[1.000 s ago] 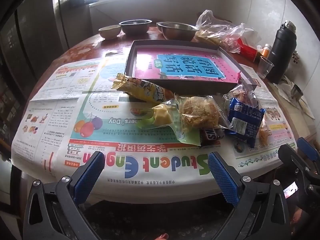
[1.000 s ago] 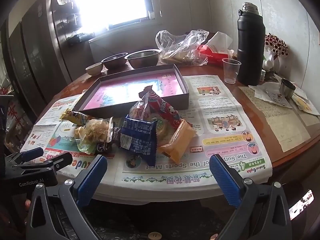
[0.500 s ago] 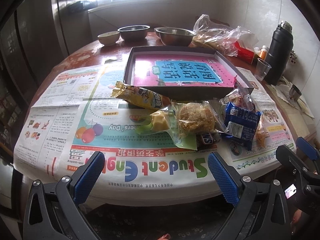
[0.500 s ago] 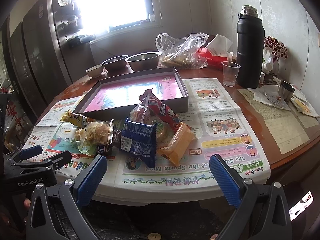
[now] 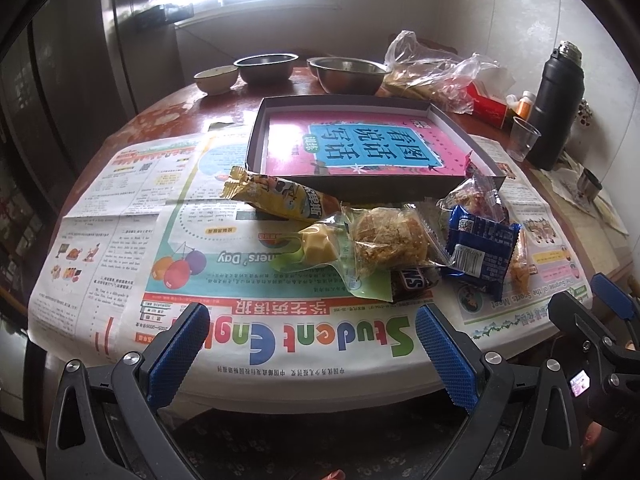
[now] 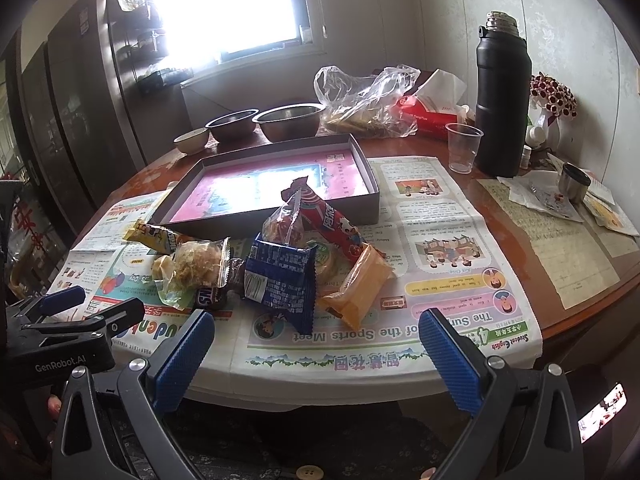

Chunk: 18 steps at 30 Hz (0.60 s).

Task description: Organize snacks

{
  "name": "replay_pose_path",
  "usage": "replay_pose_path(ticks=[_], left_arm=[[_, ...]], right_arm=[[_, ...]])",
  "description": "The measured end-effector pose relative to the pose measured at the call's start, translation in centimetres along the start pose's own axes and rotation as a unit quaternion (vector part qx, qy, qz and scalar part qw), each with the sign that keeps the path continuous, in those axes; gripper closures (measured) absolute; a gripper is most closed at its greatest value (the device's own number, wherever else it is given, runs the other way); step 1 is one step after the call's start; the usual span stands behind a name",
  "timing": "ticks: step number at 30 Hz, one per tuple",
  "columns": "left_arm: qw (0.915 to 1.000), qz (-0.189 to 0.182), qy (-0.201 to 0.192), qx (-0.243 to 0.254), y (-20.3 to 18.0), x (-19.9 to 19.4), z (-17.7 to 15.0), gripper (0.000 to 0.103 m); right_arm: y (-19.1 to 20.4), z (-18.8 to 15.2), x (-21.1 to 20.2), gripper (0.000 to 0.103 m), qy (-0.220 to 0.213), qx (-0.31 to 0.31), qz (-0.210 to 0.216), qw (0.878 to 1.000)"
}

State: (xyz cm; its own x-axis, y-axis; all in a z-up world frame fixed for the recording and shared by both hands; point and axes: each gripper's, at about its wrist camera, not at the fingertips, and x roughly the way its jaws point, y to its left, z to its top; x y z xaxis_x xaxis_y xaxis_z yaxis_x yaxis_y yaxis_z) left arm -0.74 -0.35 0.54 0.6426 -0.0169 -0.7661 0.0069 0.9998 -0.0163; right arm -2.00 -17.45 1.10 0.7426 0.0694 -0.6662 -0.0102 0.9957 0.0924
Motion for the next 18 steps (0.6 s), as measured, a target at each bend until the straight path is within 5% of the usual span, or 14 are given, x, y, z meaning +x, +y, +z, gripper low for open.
replay_pose_path(ticks=[18], left_arm=[[1.0000, -0.001, 0.003, -0.002, -0.23, 0.06, -0.01, 0.000]], right_arm=[[-0.27, -0.09, 0.26, 0.000, 0.002, 0.009, 0.004, 1.000]])
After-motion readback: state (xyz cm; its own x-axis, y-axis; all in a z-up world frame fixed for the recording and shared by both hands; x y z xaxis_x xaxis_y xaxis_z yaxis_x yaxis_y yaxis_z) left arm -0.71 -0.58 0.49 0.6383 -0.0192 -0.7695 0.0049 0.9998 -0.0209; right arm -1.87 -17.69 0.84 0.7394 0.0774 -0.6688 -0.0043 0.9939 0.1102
